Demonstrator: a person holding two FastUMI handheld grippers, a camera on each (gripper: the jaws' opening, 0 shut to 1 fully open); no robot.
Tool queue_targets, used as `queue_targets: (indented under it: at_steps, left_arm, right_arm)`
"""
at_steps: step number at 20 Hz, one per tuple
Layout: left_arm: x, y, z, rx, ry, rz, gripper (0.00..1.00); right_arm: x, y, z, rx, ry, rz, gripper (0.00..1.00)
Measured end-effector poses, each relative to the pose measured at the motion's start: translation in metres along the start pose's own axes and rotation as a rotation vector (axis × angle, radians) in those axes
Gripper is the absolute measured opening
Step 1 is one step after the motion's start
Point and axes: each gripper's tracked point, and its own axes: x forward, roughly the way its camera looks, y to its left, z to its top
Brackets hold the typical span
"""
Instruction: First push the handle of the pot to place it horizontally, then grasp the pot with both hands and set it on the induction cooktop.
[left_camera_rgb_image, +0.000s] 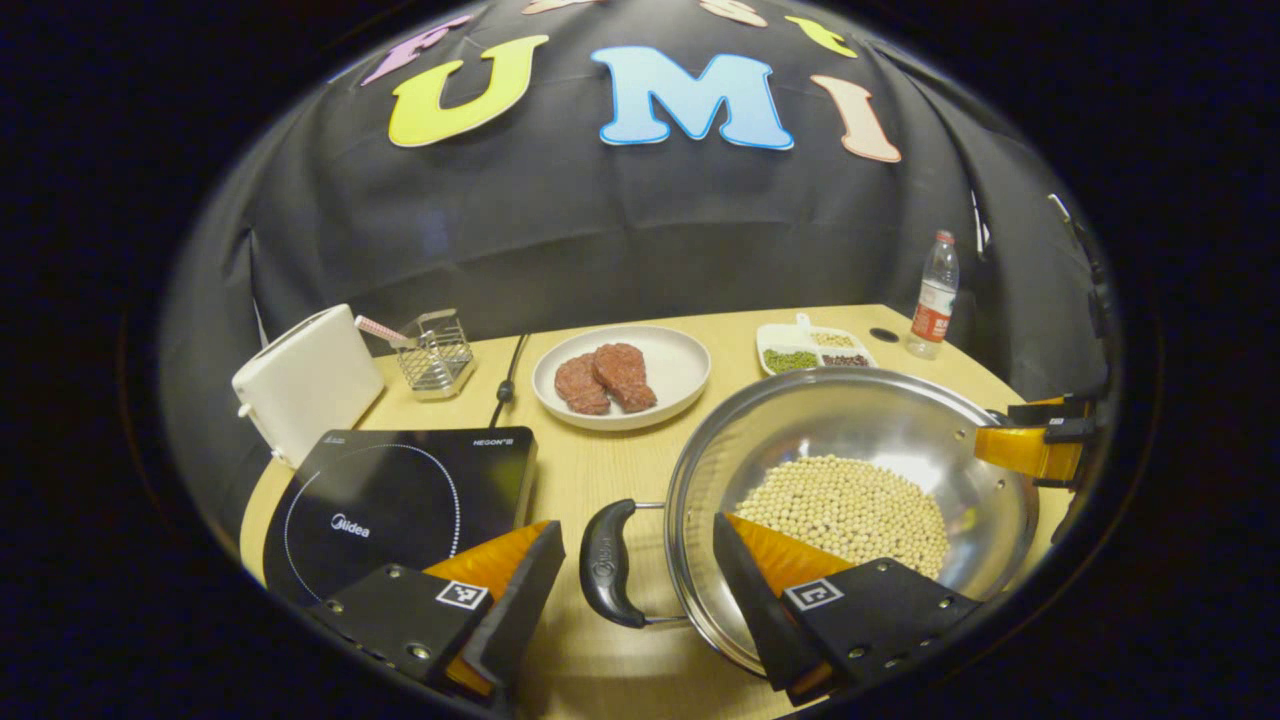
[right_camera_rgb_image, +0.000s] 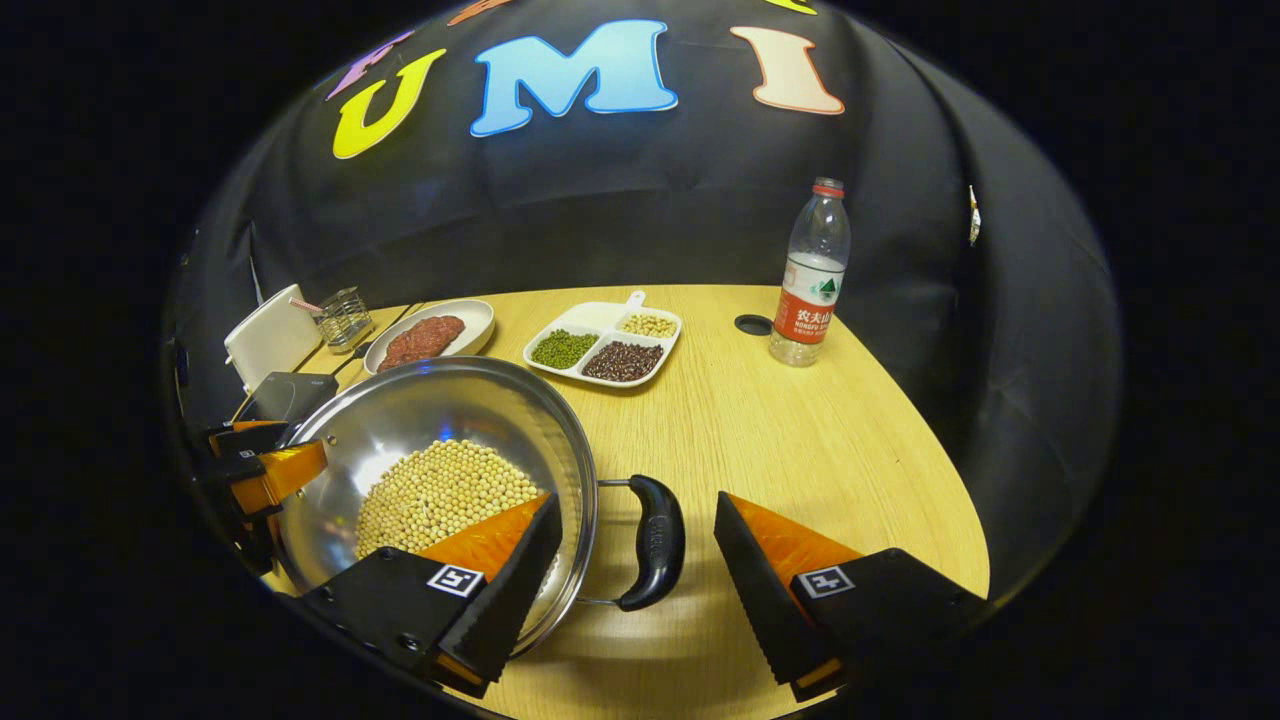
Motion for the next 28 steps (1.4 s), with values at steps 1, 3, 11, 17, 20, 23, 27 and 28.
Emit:
queue_targets:
  at_steps: [1,3,11,17,20,23,27,28]
  left_arm:
    - [0.001,-0.001,-0.001,0.000,0.011,-0.005,0.91]
    - [0.005,-0.004,-0.006,0.006,0.027,-0.005,0.91]
    - [0.016,-0.007,-0.013,0.019,0.058,0.015,0.89]
    - [0.018,0.000,-0.012,-0.054,0.087,0.019,0.65]
    - [0.013,0.003,-0.005,-0.089,0.065,-0.012,0.63]
    - [0.007,0.006,0.006,-0.060,0.047,-0.027,0.63]
    - [-0.014,0.020,0.026,-0.046,0.015,-0.037,0.63]
    - [-0.018,0.025,0.030,-0.042,0.015,-0.038,0.63]
  right_arm:
    - [0.002,0.000,-0.003,0.003,0.015,0.005,0.98]
    - [0.005,0.002,-0.007,0.013,0.036,0.015,0.98]
    - [0.013,0.005,-0.008,0.043,0.049,0.021,0.75]
    - [0.004,0.009,-0.003,0.055,0.043,-0.002,0.48]
    - [-0.002,0.009,0.003,0.045,0.013,-0.019,0.51]
    - [-0.012,0.012,0.005,0.068,0.031,-0.035,0.52]
    - [-0.036,0.027,0.018,0.076,0.004,-0.046,0.48]
    - [-0.039,0.032,0.020,0.081,0.003,-0.046,0.51]
